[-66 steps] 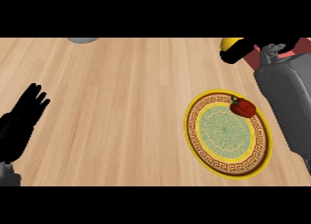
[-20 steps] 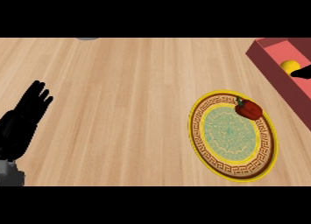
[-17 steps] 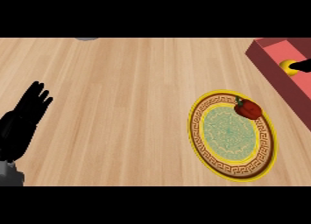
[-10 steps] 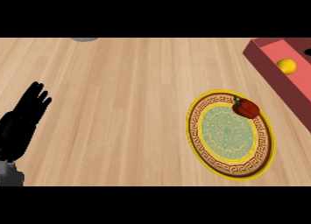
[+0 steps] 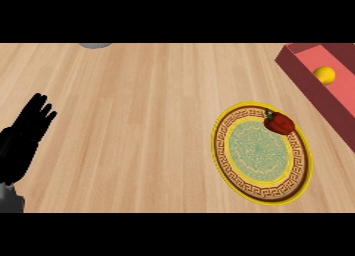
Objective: Pick the lemon from the plate and place it in the cardboard box
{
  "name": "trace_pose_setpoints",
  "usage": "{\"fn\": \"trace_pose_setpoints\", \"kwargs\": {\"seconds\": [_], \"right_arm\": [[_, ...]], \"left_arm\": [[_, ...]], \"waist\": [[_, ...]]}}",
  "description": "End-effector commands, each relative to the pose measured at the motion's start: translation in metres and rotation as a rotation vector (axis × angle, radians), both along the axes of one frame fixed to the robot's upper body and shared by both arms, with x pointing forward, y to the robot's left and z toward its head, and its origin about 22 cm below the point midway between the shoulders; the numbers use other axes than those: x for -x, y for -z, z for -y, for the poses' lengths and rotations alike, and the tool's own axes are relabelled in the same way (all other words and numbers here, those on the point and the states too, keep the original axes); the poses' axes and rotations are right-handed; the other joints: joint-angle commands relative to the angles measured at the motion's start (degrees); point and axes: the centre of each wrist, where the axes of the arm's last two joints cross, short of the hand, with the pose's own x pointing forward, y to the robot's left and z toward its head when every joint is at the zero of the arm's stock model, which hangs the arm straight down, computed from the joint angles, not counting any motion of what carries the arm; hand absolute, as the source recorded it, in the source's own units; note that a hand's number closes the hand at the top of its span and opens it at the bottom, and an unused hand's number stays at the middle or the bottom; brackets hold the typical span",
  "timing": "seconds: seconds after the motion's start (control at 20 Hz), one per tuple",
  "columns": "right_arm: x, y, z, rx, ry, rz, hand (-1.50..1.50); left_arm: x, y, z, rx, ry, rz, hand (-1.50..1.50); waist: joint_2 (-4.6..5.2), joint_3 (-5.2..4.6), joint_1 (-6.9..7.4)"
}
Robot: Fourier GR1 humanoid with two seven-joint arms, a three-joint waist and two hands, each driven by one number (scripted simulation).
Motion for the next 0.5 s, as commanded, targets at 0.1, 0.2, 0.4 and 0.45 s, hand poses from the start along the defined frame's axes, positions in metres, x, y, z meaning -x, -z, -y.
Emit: {"fn": "trace_pose_setpoints", "kwargs": {"seconds": [0.1,0.2,0.4,0.45], "right_arm": [[0.041,0.007,0.037,0.012,-0.056,0.023,-1.50],[0.054,0.006,0.048,-0.005,-0.024,0.032,-1.50],[0.065,-0.002,0.058,0.010,-0.056,0.003,-1.50],[0.062,0.016,0.046,0.008,-0.049,0.003,-1.50]], "left_arm": [[-0.003,0.002,-0.004,0.016,0.012,0.005,0.00],[0.001,-0.016,-0.007,0.022,0.005,0.001,0.00],[-0.005,-0.010,0.001,0.007,0.033,0.008,0.00],[-0.015,-0.001,0.018,0.011,-0.008,0.000,0.00]], "waist": [[0.09,0.01,0.26],[0.05,0.02,0.38],[0.12,0.01,0.41],[-0.04,-0.04,-0.15]]}}
